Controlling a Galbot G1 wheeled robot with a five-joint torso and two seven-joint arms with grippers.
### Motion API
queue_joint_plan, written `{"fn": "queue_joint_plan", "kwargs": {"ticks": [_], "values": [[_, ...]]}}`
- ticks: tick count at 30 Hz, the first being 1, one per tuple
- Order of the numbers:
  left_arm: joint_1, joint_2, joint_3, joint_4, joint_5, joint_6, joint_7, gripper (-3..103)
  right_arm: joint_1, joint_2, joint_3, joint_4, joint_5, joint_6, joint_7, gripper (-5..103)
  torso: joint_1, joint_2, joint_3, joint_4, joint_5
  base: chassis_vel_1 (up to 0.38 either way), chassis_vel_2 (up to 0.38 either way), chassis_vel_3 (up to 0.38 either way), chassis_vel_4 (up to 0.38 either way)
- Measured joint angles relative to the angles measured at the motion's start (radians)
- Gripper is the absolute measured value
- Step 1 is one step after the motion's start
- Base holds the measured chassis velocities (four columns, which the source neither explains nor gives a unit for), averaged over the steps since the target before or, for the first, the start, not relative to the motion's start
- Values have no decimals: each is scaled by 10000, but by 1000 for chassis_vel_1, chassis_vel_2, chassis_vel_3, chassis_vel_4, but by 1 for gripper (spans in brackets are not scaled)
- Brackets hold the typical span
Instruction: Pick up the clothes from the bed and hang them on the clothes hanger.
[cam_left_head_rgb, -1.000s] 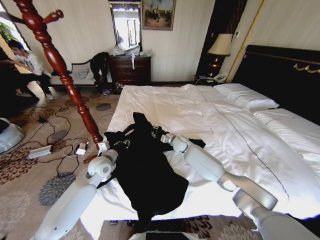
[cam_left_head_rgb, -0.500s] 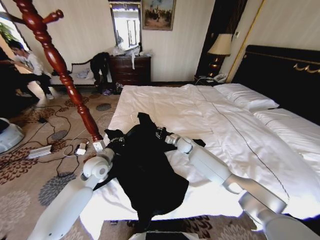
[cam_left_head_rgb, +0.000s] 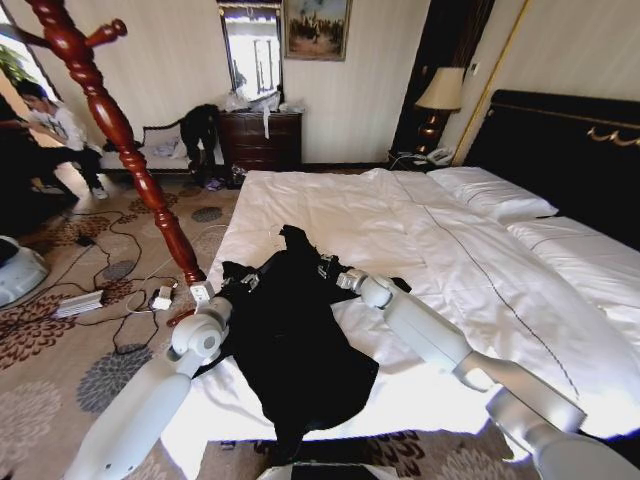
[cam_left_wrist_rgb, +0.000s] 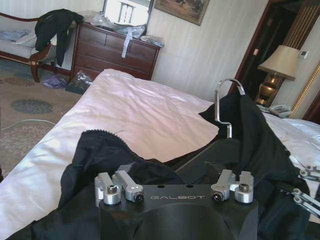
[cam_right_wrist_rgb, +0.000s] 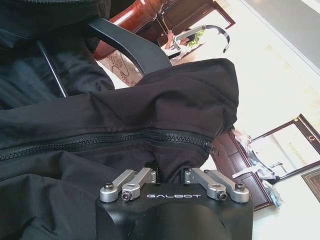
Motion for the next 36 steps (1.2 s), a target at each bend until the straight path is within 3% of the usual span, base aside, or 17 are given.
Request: {"fn": "queue_joint_plan", "kwargs": {"ticks": [4, 14, 18, 20, 24, 27, 30, 36], "values": [[-101, -57, -13, 218, -17, 5, -2, 96, -50, -106, 4, 85, 32, 45, -11, 19, 0, 0, 0, 0, 0, 0, 0, 0, 0], [-209, -438, -67, 618, 55, -252, 87, 102, -90, -153, 3, 232, 85, 129, -14, 19, 0, 0, 0, 0, 0, 0, 0, 0, 0], [-250, -531, -116, 789, 91, -481, 163, 82, -126, -174, 3, 291, 110, 140, -14, 19, 0, 0, 0, -1, 0, 0, 0, 0, 0], [-262, -541, -126, 824, 95, -510, 166, 82, -126, -174, 4, 299, 118, 141, -14, 19, 0, 0, 0, -1, 0, 0, 0, 0, 0], [-287, -541, -138, 897, 100, -550, 180, 61, -99, -170, 4, 311, 157, 141, -14, 19, 1, 0, 1, 0, -1, 0, 0, 0, 0], [-292, -527, -130, 897, 95, -551, 198, 56, -75, -169, 4, 318, 183, 142, -14, 19, 0, 0, 0, 0, 0, 0, 0, 0, 0], [-292, -501, -122, 888, 69, -557, 256, 39, -23, -188, 3, 325, 224, 142, -14, 19, 1, 0, 0, 0, -1, 0, 0, 0, 0], [-297, -430, -122, 878, 22, -630, 380, 23, 72, -172, 3, 325, 309, 135, 0, 19, 1, 0, 0, 0, -1, 0, 0, 0, 0]]}}
